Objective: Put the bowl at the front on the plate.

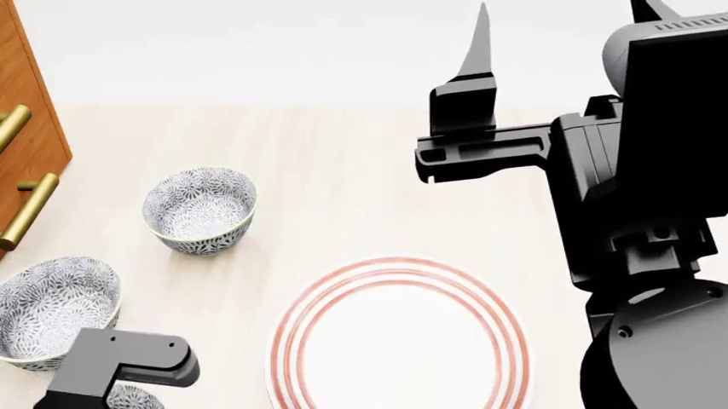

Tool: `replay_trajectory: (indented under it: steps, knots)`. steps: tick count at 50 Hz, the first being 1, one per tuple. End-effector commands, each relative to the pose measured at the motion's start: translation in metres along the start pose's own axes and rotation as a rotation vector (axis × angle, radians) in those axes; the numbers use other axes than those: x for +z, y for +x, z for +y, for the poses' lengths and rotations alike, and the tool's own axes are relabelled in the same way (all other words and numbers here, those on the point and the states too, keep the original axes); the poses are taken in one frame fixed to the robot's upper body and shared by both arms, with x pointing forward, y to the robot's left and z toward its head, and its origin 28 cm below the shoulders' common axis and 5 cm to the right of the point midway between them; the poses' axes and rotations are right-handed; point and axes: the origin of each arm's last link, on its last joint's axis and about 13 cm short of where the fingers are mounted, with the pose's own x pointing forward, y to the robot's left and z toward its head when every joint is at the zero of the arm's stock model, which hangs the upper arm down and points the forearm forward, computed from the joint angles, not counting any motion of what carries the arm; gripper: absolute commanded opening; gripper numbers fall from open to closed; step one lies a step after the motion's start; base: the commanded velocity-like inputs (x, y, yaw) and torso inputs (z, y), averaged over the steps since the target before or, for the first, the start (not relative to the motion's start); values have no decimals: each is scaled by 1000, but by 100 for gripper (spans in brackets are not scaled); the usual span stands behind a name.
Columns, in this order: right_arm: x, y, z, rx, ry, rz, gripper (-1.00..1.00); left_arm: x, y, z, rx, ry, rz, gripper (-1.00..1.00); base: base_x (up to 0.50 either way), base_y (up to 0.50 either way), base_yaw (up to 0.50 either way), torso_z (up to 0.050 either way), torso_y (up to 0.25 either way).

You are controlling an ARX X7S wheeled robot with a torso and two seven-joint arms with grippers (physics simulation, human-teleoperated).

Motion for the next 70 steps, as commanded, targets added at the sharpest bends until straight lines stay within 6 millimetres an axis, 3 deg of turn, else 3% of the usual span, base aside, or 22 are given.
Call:
replay_trajectory:
  steps: [1, 32, 33, 52, 70]
  knots:
    - [0, 0, 0, -3, 2, -1, 100, -6, 3, 0, 0, -3, 24, 100, 0, 0, 0, 0, 0]
    - [-2, -1, -1, -8, -9, 2, 100, -18, 16, 4, 25, -27, 62, 100, 0, 0, 0, 0, 0]
    - [-2, -1, -1, -9, -9, 2, 100, -18, 17, 5, 32, -30, 64, -100, 0, 0, 0, 0, 0]
    - [-4, -2, -2, -11, -4, 3, 100, -15, 20, 6, -11, -46, -47, -100, 3, 0, -1, -1, 0]
    - [-4, -2, -1, -10, -4, 2, 100, -20, 14, 2, 19, 103, -154, -100, 2, 0, -2, -1, 0]
